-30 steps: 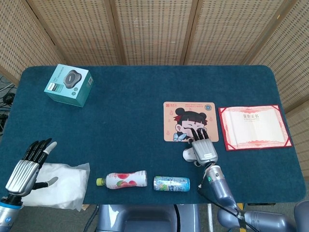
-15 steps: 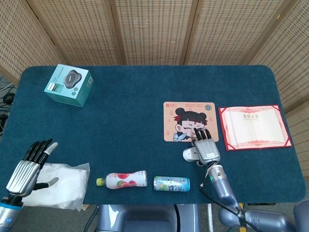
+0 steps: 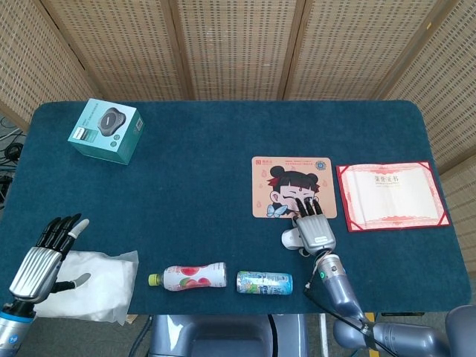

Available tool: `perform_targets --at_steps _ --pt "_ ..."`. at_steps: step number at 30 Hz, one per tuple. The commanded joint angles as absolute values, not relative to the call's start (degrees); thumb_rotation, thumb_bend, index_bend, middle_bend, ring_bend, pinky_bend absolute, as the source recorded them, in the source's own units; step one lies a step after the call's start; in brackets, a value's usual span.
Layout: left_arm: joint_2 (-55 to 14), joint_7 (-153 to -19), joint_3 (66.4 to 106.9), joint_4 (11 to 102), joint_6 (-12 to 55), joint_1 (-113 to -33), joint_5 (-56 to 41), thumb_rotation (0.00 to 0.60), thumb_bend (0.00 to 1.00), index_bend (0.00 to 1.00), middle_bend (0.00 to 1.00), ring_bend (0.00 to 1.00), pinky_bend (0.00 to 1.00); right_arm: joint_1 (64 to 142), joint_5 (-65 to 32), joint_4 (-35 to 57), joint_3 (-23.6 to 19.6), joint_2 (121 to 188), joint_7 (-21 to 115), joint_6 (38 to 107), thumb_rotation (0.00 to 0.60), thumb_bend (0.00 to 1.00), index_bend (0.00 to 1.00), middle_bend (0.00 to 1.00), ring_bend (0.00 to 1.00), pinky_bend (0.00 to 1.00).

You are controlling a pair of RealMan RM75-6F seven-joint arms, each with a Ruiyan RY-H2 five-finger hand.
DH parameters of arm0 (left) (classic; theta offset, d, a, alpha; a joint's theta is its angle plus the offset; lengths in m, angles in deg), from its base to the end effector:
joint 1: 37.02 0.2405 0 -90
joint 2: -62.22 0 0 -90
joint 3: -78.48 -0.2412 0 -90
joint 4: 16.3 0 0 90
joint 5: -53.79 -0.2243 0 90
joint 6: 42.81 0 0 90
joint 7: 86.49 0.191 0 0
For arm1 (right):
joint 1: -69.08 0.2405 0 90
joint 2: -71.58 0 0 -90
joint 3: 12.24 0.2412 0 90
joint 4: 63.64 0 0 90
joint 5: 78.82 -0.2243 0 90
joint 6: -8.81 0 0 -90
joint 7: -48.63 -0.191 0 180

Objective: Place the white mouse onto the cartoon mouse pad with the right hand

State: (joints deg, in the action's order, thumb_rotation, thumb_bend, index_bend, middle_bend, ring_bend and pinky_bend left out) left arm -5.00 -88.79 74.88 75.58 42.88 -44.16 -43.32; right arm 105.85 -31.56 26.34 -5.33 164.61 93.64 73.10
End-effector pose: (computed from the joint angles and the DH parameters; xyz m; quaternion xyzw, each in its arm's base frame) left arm -0.2661 0.2084 0.0920 -0.6601 -0.3872 -0.4247 0.4836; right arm -0.1770 -0.3350 -0.0677 0.7356 -0.3875 0.2320 0.5048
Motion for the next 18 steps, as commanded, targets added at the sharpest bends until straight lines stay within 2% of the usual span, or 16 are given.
perform_targets --at_steps 1,18 --pt "-5.0 -88.8 74.8 75.6 42.9 -44.2 -43.4 0.6 0.15 0.0 0.0 0.0 0.0 105.9 -31.5 26.1 -5.4 164.8 93.7 73.3 0.6 0.0 0.42 0.0 0.0 0.0" --pt "-5.0 -88.9 74.8 75.6 42.9 -44.2 -43.4 0.6 0.15 0.0 0.0 0.0 0.0 106.3 -30.1 25.5 -5.9 165.4 94.0 74.7 0.6 0.0 0.52 0.01 0.0 0.0"
